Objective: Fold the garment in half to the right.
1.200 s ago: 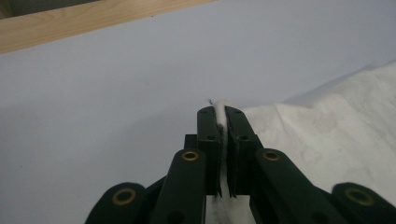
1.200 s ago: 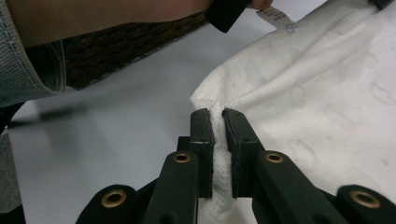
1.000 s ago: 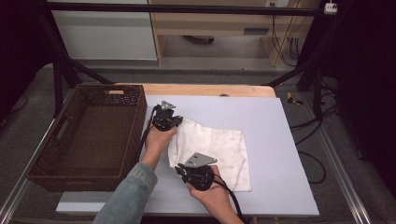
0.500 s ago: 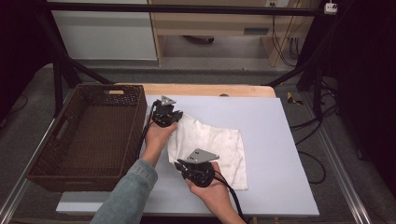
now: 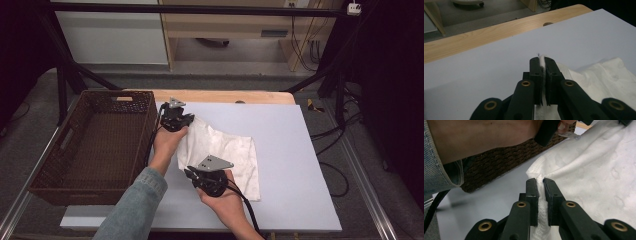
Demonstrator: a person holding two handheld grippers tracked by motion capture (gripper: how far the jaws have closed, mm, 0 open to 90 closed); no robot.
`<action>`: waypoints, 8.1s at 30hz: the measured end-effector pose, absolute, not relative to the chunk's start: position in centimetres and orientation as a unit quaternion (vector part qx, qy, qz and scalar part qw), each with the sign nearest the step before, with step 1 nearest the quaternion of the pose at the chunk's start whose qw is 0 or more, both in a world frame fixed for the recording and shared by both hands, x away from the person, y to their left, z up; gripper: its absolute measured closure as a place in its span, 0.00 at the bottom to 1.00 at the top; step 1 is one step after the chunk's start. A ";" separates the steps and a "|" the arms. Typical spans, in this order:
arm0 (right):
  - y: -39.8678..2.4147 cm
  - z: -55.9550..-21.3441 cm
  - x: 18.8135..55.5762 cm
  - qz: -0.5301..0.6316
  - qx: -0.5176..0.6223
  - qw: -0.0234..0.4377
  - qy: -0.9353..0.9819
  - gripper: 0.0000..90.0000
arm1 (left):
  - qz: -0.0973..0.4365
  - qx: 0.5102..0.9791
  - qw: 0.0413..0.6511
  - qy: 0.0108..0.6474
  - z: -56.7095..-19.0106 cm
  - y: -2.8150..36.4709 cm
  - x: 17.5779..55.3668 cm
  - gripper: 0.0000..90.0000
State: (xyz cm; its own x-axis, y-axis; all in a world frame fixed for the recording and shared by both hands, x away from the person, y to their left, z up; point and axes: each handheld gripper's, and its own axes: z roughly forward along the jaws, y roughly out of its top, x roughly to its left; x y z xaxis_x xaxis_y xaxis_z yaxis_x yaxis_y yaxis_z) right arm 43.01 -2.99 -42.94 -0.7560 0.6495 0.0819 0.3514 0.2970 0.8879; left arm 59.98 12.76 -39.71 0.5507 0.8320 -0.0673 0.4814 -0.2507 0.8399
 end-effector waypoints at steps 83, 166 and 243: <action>0.5 -40.9 43.4 0.536 0.301 0.151 0.774 0.92 | 0.228 0.737 0.459 0.440 -37.2 15.3 59.7 0.96; -4.2 -42.1 43.1 0.537 0.315 0.154 0.768 0.92 | 0.227 0.750 0.452 0.425 -38.2 11.0 59.5 0.96; -11.9 -44.0 40.8 0.498 0.351 0.181 0.772 0.91 | 0.187 0.764 0.469 0.401 -40.4 4.2 59.0 0.96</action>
